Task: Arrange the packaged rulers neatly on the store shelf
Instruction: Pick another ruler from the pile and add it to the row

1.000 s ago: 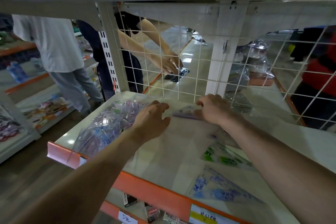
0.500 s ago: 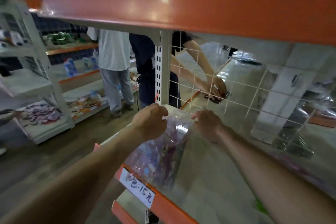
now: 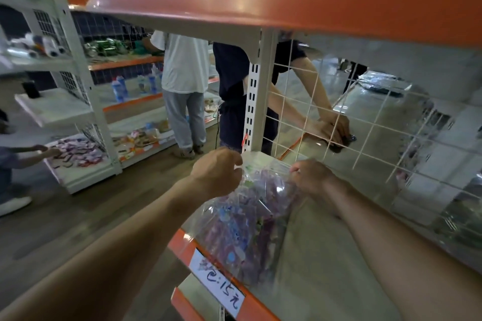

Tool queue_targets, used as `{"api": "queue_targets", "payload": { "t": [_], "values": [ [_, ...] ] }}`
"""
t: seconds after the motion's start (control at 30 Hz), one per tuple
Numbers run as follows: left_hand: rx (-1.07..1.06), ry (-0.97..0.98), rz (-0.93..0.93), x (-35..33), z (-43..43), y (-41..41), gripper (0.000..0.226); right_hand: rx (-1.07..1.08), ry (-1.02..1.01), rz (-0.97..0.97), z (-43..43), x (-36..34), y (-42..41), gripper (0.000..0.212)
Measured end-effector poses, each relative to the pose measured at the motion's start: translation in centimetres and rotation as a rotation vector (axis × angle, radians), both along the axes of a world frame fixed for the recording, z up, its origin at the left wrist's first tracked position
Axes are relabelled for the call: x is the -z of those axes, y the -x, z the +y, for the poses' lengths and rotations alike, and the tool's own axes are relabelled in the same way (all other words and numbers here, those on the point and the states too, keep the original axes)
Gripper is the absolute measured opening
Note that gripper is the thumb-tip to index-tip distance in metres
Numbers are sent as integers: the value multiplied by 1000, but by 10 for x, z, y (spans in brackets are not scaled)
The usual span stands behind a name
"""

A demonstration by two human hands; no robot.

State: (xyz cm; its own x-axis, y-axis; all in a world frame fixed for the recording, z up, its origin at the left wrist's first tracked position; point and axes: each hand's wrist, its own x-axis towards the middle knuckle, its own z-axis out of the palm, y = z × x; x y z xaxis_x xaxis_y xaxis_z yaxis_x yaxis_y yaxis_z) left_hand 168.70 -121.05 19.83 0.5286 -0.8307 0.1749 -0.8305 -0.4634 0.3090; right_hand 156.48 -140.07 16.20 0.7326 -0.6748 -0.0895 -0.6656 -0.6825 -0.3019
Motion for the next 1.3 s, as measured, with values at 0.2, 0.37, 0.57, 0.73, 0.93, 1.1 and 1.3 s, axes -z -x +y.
{"api": "queue_targets", "payload": {
  "t": [0.2,0.37,0.57,0.73,0.93,1.1,1.3],
  "values": [
    [47,8,16,-1,-10,4,31,21,12,-35,0,6,4,26],
    [60,-1,34,-1,-13,6,31,19,-17,33,1,-2,8,38],
    [60,25,36,-3,-13,3,31,18,-42,50,0,2,7,27],
    [60,18,37,1,-11,-3,30,102,-28,109,5,3,-6,52],
    [62,25,51,5,-7,-8,31,242,-372,-94,2,5,-7,44],
    [84,41,53,2,-6,-7,32,225,-328,-283,2,-4,5,18],
    [93,183,113,-5,-13,3,44,-19,-541,-594,25,-40,22,5]
  ]
}}
